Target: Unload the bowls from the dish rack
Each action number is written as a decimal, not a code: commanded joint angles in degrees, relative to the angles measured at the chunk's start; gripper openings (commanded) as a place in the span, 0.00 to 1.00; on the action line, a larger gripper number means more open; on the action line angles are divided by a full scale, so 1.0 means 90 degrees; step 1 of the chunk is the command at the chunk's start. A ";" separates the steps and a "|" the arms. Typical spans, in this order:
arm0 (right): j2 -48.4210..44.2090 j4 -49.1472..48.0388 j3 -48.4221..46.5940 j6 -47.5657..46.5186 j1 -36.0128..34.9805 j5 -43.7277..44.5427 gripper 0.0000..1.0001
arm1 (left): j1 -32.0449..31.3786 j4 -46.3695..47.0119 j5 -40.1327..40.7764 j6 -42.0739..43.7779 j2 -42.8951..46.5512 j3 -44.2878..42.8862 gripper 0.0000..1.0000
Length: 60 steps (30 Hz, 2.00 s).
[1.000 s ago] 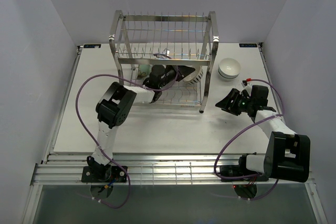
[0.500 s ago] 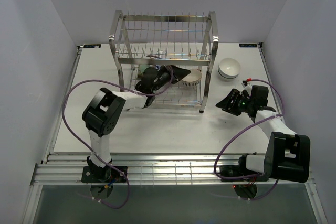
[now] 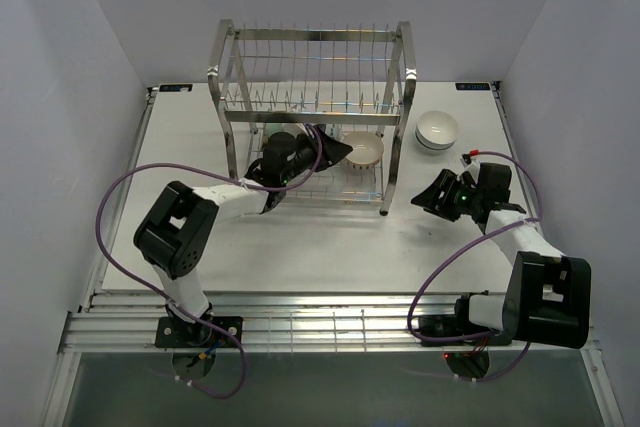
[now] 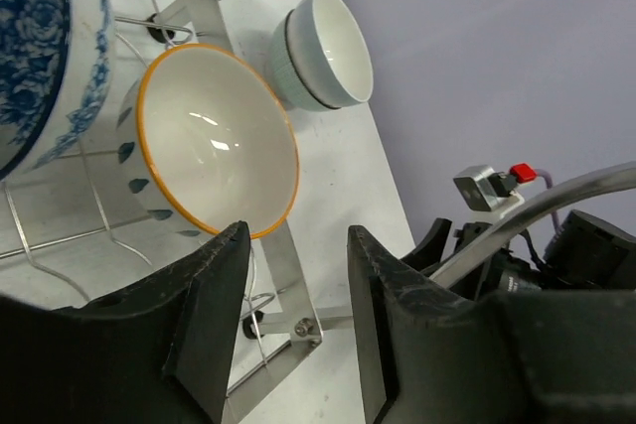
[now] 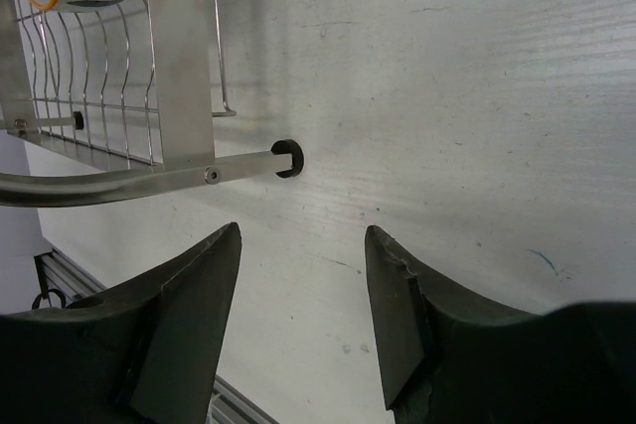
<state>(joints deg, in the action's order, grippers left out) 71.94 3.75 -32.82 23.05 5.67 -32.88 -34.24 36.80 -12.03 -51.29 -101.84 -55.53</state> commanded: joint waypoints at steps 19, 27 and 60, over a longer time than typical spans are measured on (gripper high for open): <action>0.0210 -0.0221 0.0082 -0.0071 0.0034 -0.0174 0.62 | -0.0239 -0.2436 0.1161 0.0318 -0.0822 -0.1447 0.77; 0.0200 -0.0280 0.0141 -0.0061 0.0034 -0.0184 0.62 | -0.0278 -0.2770 0.1239 0.0327 -0.1194 -0.1808 0.70; -0.0113 -0.0007 0.0121 -0.0149 0.0034 -0.0018 0.61 | -0.0444 -0.3170 0.1367 0.0269 -0.0315 -0.1662 0.00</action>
<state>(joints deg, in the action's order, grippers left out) 72.47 3.11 -31.22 22.65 5.67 -33.23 -37.85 6.00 2.24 -46.92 -111.11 -69.97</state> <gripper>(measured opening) 0.615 0.116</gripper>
